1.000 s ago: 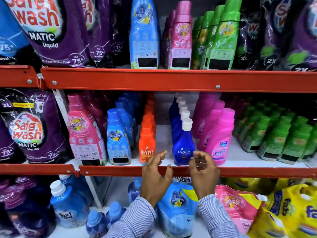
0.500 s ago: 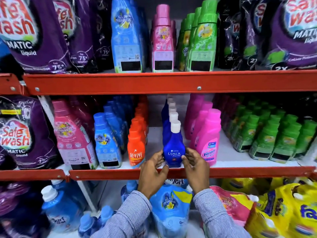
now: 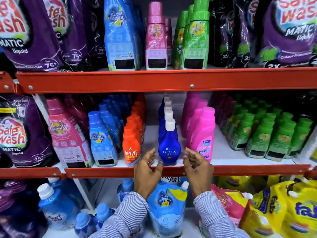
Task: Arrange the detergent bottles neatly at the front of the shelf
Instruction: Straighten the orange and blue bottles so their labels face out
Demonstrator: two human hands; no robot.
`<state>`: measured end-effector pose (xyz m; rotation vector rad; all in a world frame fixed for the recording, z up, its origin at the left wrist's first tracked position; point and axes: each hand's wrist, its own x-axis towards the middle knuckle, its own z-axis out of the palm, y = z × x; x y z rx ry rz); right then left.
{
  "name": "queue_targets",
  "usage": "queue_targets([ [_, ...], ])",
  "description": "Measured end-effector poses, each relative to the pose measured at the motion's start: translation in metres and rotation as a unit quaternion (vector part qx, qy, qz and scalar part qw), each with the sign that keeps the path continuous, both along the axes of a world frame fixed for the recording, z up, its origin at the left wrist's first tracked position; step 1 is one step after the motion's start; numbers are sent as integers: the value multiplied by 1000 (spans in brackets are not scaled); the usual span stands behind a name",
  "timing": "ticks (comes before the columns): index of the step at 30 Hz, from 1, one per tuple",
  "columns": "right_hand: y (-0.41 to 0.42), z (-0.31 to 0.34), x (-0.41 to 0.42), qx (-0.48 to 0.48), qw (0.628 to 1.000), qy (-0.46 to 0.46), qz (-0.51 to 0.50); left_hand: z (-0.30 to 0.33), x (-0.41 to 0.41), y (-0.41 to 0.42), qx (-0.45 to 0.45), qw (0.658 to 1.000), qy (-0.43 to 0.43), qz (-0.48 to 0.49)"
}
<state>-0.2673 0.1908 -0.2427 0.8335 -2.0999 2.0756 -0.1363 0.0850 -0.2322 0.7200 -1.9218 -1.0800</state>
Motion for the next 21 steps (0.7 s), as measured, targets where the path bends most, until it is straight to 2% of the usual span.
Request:
queue_targets([
  [4, 27, 3, -11, -54, 995, 37, -80, 12, -5, 31, -75, 990, 74, 90],
  [6, 36, 6, -23, -70, 989, 46, -121, 15, -15, 48, -79, 991, 87, 56],
  [8, 42, 8, -40, -62, 988, 46, -137, 15, -31, 60, -68, 996, 63, 0],
  [14, 52, 4, -76, 103, 992, 56, -39, 5, -73, 67, -55, 994, -59, -77],
  [21, 60, 1, -83, 110, 992, 63, -17, 2, -83, 66, -45, 995, -55, -68],
])
